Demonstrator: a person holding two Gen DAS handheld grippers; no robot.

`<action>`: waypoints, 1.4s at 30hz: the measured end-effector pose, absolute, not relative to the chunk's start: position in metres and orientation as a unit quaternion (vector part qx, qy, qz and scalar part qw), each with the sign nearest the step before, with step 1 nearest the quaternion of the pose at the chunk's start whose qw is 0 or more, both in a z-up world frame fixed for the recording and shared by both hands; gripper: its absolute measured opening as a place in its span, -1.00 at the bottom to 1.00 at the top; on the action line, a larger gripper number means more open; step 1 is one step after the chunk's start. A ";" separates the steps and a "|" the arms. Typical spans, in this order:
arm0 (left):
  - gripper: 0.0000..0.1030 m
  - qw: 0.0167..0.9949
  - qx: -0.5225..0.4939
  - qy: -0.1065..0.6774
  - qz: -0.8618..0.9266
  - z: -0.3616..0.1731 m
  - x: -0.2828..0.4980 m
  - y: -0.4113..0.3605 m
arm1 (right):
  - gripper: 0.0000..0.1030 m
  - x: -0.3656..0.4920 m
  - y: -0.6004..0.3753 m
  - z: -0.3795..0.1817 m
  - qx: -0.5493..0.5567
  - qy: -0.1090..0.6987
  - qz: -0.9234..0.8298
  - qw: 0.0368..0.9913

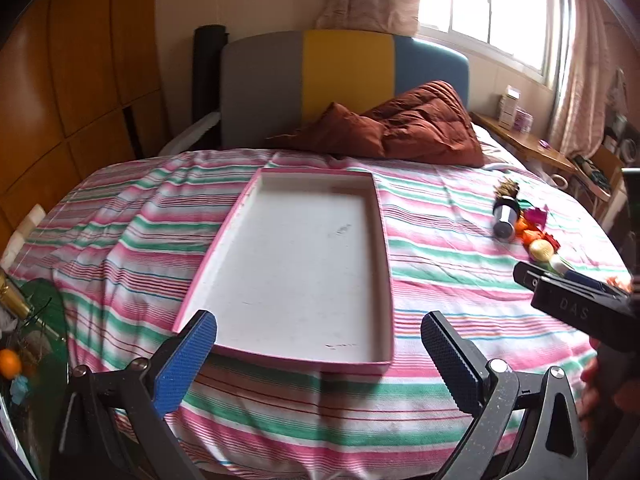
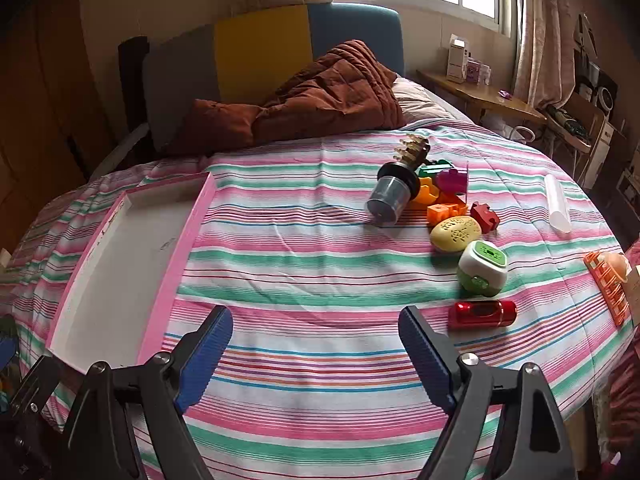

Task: Organize rigid objects
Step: 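Reach the right gripper to the green-and-white toy and grasp it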

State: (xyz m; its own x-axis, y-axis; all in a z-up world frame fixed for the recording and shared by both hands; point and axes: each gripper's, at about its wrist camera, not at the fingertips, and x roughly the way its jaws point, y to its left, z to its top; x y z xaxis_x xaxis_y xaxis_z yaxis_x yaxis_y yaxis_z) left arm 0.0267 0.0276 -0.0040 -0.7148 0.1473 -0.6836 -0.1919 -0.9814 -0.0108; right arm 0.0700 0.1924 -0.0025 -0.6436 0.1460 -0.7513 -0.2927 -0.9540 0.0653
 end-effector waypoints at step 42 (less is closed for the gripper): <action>1.00 0.197 -0.436 -0.014 0.878 -0.023 0.038 0.053 | 0.36 0.088 0.329 -0.030 -0.348 0.134 0.903 0.213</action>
State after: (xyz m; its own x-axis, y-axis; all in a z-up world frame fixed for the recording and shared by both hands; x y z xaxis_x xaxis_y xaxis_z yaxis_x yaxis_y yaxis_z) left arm 0.0376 0.0528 -0.0229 -0.5427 0.3576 -0.7600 -0.3332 -0.9223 -0.1960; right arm 0.0877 0.3289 -0.0300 -0.6667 0.2914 -0.6860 -0.4776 -0.8736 0.0931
